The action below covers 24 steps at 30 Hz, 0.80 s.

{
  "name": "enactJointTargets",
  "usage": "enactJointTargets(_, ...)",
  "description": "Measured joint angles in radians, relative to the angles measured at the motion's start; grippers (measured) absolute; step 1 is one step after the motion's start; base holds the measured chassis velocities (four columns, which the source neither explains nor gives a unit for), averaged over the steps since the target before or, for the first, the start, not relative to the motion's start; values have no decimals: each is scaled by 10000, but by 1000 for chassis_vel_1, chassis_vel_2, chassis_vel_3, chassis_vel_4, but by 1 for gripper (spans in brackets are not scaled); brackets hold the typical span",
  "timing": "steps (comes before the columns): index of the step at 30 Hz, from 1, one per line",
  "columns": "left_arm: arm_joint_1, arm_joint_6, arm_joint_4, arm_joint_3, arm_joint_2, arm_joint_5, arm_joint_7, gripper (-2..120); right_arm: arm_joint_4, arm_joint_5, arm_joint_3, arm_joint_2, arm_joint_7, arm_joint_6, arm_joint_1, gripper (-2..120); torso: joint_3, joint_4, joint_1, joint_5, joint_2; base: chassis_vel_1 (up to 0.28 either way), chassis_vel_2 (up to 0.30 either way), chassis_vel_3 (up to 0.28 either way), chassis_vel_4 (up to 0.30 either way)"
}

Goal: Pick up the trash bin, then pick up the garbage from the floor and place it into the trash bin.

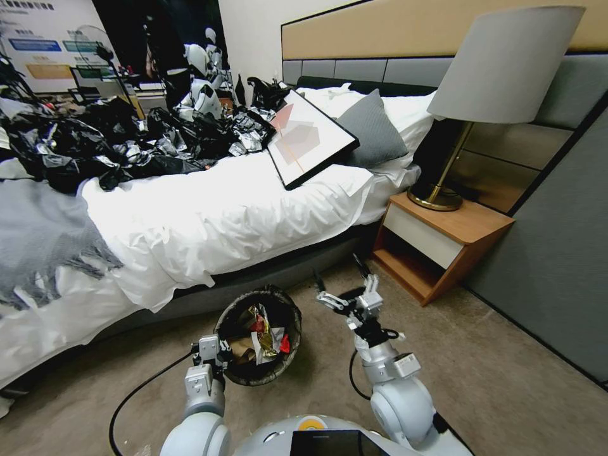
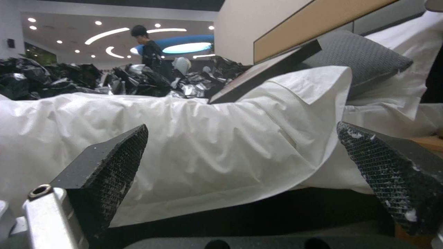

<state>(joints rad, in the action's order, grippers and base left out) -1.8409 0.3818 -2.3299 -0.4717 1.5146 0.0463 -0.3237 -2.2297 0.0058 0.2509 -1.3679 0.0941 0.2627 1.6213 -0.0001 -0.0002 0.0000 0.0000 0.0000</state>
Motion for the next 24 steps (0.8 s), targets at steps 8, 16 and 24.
enactJointTargets(8,-13,-174,12,-3,4,153,21,0,193,10,215,-77,70,53,5,100,0,0,0,0,0,0,0,0,0)
enactJointTargets(16,-4,-151,-17,31,-5,212,-24,0,233,91,355,18,78,69,-49,100,0,0,0,0,0,0,0,0,0)
enactJointTargets(24,8,-113,-119,70,-22,186,-34,0,235,130,307,-16,78,33,-130,100,1,-1,0,0,0,0,0,0,0)
